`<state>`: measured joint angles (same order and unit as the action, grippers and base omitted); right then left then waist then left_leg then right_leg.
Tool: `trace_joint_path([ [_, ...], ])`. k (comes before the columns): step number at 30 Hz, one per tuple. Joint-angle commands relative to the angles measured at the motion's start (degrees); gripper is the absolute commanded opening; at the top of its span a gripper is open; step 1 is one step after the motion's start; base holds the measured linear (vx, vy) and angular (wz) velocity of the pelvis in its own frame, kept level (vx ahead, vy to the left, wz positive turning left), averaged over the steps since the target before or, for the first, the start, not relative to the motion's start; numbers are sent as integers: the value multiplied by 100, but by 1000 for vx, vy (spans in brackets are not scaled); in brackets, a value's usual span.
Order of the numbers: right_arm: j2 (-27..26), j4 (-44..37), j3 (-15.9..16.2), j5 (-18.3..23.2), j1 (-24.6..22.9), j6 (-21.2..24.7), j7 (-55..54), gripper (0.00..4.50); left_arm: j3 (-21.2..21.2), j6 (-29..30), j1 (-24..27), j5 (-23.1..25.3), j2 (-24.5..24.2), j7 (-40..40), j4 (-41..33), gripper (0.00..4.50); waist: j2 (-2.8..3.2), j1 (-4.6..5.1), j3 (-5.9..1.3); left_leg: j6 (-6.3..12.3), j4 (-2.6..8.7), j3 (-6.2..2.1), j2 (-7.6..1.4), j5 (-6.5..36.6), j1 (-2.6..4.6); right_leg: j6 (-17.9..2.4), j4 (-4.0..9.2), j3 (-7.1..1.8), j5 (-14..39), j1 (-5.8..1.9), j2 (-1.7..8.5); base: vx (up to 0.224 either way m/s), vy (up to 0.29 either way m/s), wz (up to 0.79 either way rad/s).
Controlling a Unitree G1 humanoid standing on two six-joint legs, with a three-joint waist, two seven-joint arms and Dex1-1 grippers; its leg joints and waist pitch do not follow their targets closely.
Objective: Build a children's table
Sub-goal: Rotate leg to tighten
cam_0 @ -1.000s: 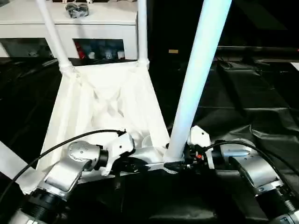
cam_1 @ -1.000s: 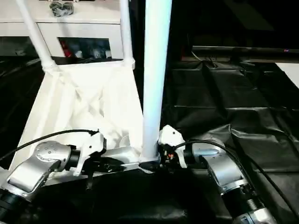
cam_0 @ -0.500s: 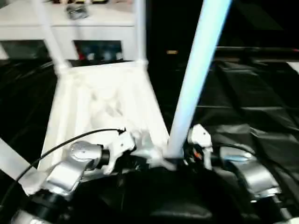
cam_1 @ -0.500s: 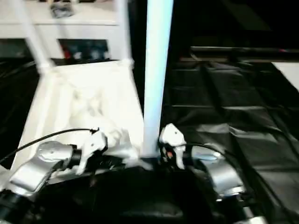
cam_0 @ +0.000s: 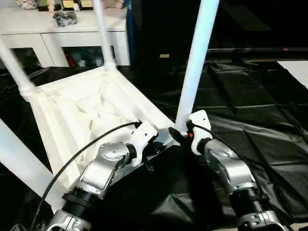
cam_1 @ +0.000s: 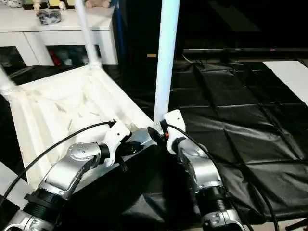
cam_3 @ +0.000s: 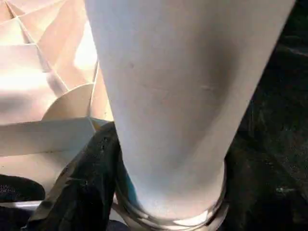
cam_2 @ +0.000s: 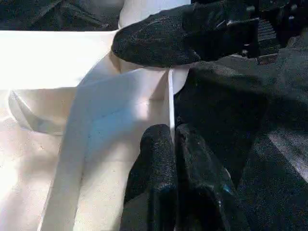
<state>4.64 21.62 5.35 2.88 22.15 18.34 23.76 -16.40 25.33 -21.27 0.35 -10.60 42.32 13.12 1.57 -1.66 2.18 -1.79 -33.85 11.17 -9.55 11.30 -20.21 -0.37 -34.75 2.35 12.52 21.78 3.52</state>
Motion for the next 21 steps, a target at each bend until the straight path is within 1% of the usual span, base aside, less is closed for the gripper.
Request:
trace_joint_path([
  [1, -320, 114, 454, 279, -127, 222, 485, 345, -199, -92, -189, -149, 247, 74, 13, 0, -49, -3, -170, -143, 498, -263, -346, 2173, 58, -639, 646, -286, 2799, -40, 502, 0, 0, 0],
  [3, -168, -155, 442, 366, -172, 316, 821, 375, -178, -238, -152, -142, 101, 268, 0, 0, -52, -6, -171, -125, 499, -262, -345, 2166, 60, -624, 654, -289, 2820, -39, 501, 0, 0, 0],
  [5, -74, -246, 475, 388, -184, 337, 959, 383, -186, -308, -135, -167, 33, 372, -12, 0, -51, -28, -185, -98, 497, -249, -355, 2066, 56, -641, 640, -306, 2654, -39, 501, 0, 0, 0],
  [6, 139, -400, 545, 366, -216, 250, 1223, 394, -202, -392, -89, -211, -96, 556, -61, 0, -47, -38, -187, -81, 502, -249, -358, 1983, 40, -696, 620, -302, 2497, -62, 500, 0, 0, 0],
  [7, 259, -470, 569, 358, -227, 202, 1361, 406, -213, -449, -64, -240, -168, 678, -87, 0, -42, -53, -196, -69, 501, -249, -363, 1937, 41, -703, 615, -300, 2410, -70, 498, 0, 0, 0],
  [8, 393, -541, 599, 365, -236, 131, 1540, 418, -217, -446, -35, -278, -244, 798, -125, 0, -50, -59, -199, -51, 497, -235, -366, 1894, 43, -719, 612, -307, 2299, -70, 491, 0, 0, 0],
  [10, 670, -677, 635, 423, -254, 31, 1932, 418, -233, -484, 34, -373, -413, 1097, -212, 0, -40, -67, -211, 6, 481, -216, -365, 1705, 20, -888, 560, -313, 1903, -97, 492, 0, 0, 0],
  [11, 782, -731, 645, 460, -264, 10, 2087, 418, -242, -526, 64, -413, -484, 1231, -248, 0, -42, -83, -228, 48, 475, -219, -381, 1577, 16, -956, 535, -305, 1698, -118, 492, 0, 0, 0],
  [12, 910, -804, 670, 509, -286, -32, 2296, 418, -252, -557, 85, -431, -560, 1340, -271, 0, -42, -83, -228, 48, 475, -219, -381, 1577, 16, -956, 535, -305, 1698, -118, 492, 0, 0, 0],
  [13, 1190, -963, 738, 608, -338, -109, 2755, 418, -269, -624, 125, -472, -718, 1576, -307, 0, -23, -125, -244, 106, 446, -184, -392, 1437, 57, -1098, 511, -307, 1276, -109, 471, 53, -7, 11],
  [14, 1522, -1165, 809, 696, -418, -169, 3327, 418, -271, -681, 169, -515, -907, 1862, -327, 0, -26, -146, -255, 182, 421, -165, -394, 1273, 43, -1193, 468, -312, 933, -121, 466, 53, -7, 11],
  [15, 1608, -1216, 820, 716, -436, -169, 3486, 418, -270, -717, 178, -530, -963, 1958, -324, 0, -9, -180, -279, 268, 407, -160, -401, 1026, 21, -1281, 404, -306, 487, -156, 461, 61, 1, 8],
  [16, 1629, -1228, 823, 720, -440, -169, 3525, 418, -269, -727, 180, -534, -977, 1982, -323, 0, -9, -180, -279, 268, 407, -160, -401, 1026, 21, -1281, 404, -306, 487, -156, 461, 55, 4, 6],
  [17, 1758, -1280, 841, 752, -457, -180, 3751, 418, -251, -785, 200, -580, -1060, 2127, -320, 0, -12, -202, -311, 426, 364, -151, -394, 623, 9, -1456, 318, -285, -273, -168, 445, 55, 4, 6],
  [18, 1797, -1293, 846, 762, -461, -183, 3817, 418, -245, -805, 206, -596, -1085, 2171, -318, 0, -17, -204, -310, 477, 358, -153, -390, 532, -14, -1496, 301, -277, -426, -186, 448, 0, 0, 0],
  [19, 1933, -1330, 888, 792, -473, -206, 4050, 418, -244, -859, 238, -681, -1204, 2382, -325, 0, -25, -220, -317, 551, 342, -155, -385, 427, -35, -1537, 279, -265, -587, -207, 461, 0, 0, 0],
  [20, 2061, -1352, 936, 815, -480, -249, 4269, 404, -249, -887, 270, -772, -1337, 2598, -335, 0, -27, -225, -316, 578, 342, -155, -392, 418, -39, -1547, 271, -260, -605, -215, 466, 0, 0, 0],
  [21, 2079, -1353, 946, 822, -477, -249, 4306, 404, -249, -886, 272, -788, -1359, 2635, -335, 0, -22, -235, -307, 598, 346, -156, -401, 475, -39, -1552, 275, -248, -498, -214, 467, 0, 0, 0],
])
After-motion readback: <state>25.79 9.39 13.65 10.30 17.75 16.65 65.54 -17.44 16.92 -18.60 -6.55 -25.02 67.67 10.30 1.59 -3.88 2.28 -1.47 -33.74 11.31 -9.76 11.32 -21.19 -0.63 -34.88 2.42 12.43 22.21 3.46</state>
